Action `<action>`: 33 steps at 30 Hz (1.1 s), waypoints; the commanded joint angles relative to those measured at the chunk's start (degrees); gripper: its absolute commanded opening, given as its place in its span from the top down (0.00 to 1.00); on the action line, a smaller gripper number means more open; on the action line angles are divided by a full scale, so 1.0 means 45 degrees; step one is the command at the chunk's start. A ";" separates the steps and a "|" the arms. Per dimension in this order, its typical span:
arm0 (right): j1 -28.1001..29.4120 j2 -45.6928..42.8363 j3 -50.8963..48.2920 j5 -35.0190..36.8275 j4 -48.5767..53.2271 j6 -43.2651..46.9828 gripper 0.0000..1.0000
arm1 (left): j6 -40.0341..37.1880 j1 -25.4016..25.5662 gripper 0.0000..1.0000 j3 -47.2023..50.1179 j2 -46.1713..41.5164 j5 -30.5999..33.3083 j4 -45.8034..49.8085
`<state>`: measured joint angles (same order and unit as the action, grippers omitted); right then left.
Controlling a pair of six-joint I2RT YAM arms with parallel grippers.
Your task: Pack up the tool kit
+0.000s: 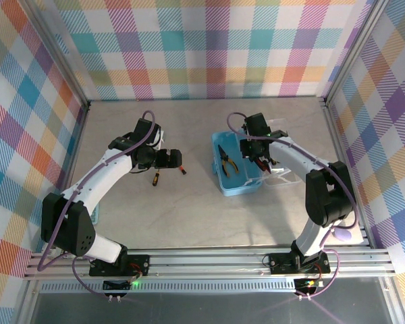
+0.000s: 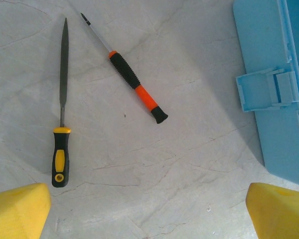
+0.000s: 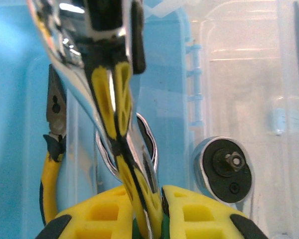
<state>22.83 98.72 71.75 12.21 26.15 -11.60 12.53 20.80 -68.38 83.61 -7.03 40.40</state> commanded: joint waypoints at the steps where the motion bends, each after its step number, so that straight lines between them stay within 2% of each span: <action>1: -0.0128 0.0124 0.0361 0.0968 -0.0169 -0.0590 1.00 | -0.0168 -0.0051 0.00 -0.0001 0.0034 -0.0274 0.0084; 9: -0.0234 -0.0049 0.0532 0.1557 0.0005 -0.0787 1.00 | -0.0183 -0.0051 0.00 0.0088 -0.0159 -0.0240 0.0104; 13: -0.0234 -0.0525 0.0414 0.0659 -0.0164 -0.0081 1.00 | -0.0188 -0.0051 0.00 0.0098 -0.0199 -0.0271 0.0123; 24: -0.0155 -0.2183 -0.0111 -0.1380 0.1468 0.1778 1.00 | -0.0149 -0.0051 0.00 0.0020 -0.0134 -0.0357 0.0028; 33: -0.0112 -0.2263 -0.1295 -0.2127 0.1265 0.1682 1.00 | -0.0110 -0.0034 0.00 0.0020 -0.0141 -0.0528 -0.0033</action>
<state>22.17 88.42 66.04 4.84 32.42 -4.58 12.36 20.80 -68.38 83.61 -8.12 40.38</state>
